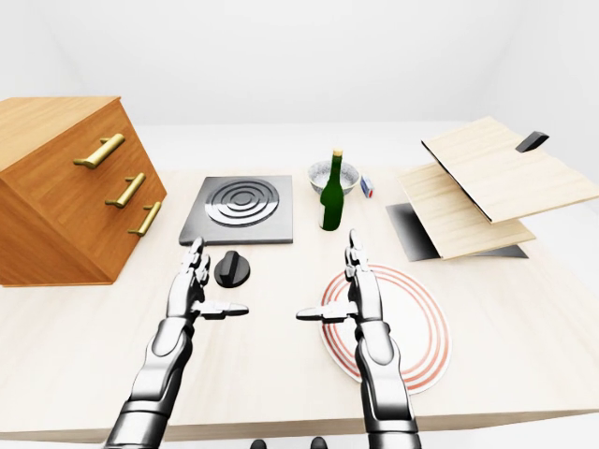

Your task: Turn on the stove.

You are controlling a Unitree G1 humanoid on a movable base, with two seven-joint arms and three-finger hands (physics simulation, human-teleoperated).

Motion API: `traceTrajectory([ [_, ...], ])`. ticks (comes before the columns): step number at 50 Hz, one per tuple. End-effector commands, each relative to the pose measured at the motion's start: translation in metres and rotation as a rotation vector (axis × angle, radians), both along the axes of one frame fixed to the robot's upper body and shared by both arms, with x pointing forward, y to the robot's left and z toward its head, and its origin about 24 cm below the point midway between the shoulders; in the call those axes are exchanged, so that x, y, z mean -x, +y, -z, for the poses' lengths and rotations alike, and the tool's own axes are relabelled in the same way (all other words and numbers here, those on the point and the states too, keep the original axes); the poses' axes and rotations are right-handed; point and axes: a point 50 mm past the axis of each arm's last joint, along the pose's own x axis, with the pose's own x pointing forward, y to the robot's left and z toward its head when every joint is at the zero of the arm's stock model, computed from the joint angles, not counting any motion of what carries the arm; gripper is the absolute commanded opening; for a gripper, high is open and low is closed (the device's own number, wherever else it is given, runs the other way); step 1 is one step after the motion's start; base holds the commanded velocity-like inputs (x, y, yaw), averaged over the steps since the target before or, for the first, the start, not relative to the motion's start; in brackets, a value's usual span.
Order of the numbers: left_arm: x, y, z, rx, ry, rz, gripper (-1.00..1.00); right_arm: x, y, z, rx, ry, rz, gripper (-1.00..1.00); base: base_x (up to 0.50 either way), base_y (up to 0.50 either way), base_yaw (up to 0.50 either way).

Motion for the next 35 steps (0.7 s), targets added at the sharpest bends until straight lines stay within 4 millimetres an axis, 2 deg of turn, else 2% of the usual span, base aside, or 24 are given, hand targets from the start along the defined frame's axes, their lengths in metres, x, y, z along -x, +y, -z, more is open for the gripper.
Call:
traceTrajectory([
  [1,-0.008,-0.010,0.027,-0.025,0.134,0.019,1.00,-0.001,-0.002,-0.001,-0.011,0.002,0.004,1.00,0.00,0.00,0.00],
  [9,-0.002,-0.025,0.053,-0.067,0.251,0.051,1.00,0.000,-0.003,-0.003,-0.016,0.001,0.005,1.00,0.00,0.00,0.00],
  [16,0.007,-0.035,0.065,-0.089,0.299,0.073,1.00,-0.001,-0.004,-0.005,-0.023,0.002,0.010,1.00,0.00,0.00,0.00],
  [27,0.018,-0.054,0.061,-0.065,0.267,0.150,1.00,-0.002,-0.004,-0.005,-0.024,0.003,0.012,1.00,0.00,0.00,0.00],
  [32,0.020,-0.067,0.055,-0.045,0.242,0.191,1.00,-0.003,-0.006,-0.007,-0.029,0.002,0.017,1.00,0.00,0.00,0.00],
  [35,0.027,-0.082,0.048,0.004,0.212,0.247,1.00,-0.003,-0.009,-0.009,-0.035,0.000,0.022,1.00,0.00,0.00,0.00],
])
